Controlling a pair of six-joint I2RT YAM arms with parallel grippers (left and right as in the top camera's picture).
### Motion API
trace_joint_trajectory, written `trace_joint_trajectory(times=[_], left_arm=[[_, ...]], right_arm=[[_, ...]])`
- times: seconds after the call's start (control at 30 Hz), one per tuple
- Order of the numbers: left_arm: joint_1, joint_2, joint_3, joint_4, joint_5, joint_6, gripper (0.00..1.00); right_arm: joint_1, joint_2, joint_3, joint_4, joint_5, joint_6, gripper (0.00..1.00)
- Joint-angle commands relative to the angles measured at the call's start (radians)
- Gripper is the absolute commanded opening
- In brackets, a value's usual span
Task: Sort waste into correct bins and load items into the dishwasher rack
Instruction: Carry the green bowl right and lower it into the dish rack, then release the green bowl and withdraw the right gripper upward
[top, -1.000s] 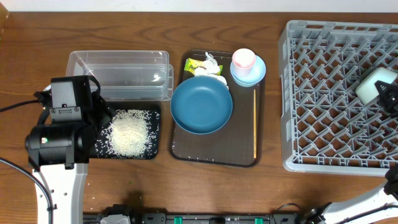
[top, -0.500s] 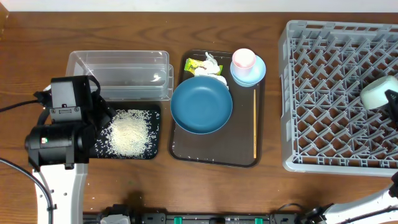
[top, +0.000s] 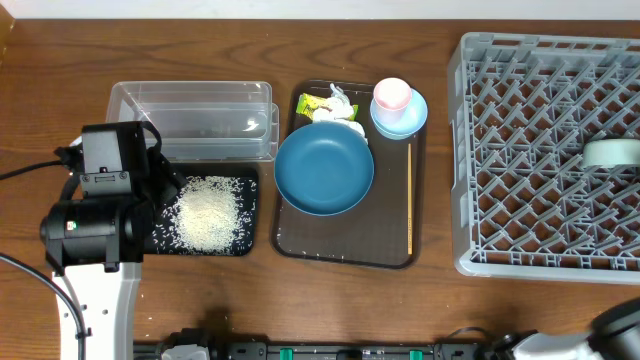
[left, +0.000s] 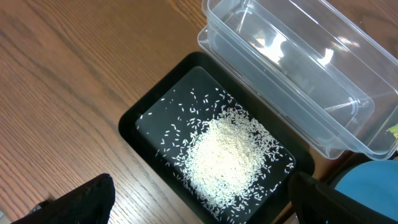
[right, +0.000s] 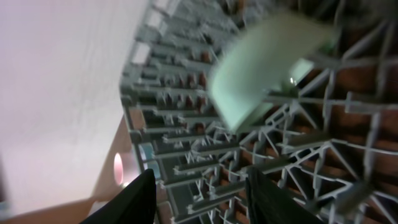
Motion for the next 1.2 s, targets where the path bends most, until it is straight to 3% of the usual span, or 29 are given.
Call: trace_joint_trajectory(times=[0.0,0.1,0.13,0.2,0.33,0.47,0.7,1.0,1.17], left_arm=[[0.005,0.005,0.012,-0.005,-0.023,0.002,0.91],[0.005,0.005,0.012,-0.005,-0.023,0.002,0.91],[0.005,0.005,0.012,-0.005,-0.023,0.002,0.91],[0.005,0.005,0.012,-0.005,-0.023,0.002,0.91],[0.005,0.005,0.012,-0.005,-0.023,0.002,0.91],[0.005,0.005,0.012,-0.005,-0.023,0.002,0.91],[0.005,0.005,0.012,-0.005,-0.023,0.002,0.91],[0.005,0.005,0.012,-0.005,-0.023,0.002,0.91],[0.005,0.005,0.012,-0.005,-0.023,0.002,0.91]], right_arm=[[0.038,-0.154,0.003,0.011,0.147,0.097,0.45],[0.095,-0.252,0.003,0.044,0.265,0.097,0.43],[0.123,-0.269,0.003,0.062,0.331,0.097,0.34],[0.188,-0.276,0.003,0.099,0.485,0.125,0.01],[0.334,-0.215,0.003,0.166,0.77,0.179,0.01],[0.413,-0.103,0.003,0.23,0.897,0.178,0.01],[0.424,0.048,0.003,0.299,0.938,0.158,0.01],[0.425,0.059,0.003,0.275,0.94,0.148,0.01],[0.426,0.059,0.003,0.33,0.838,0.145,0.01]])
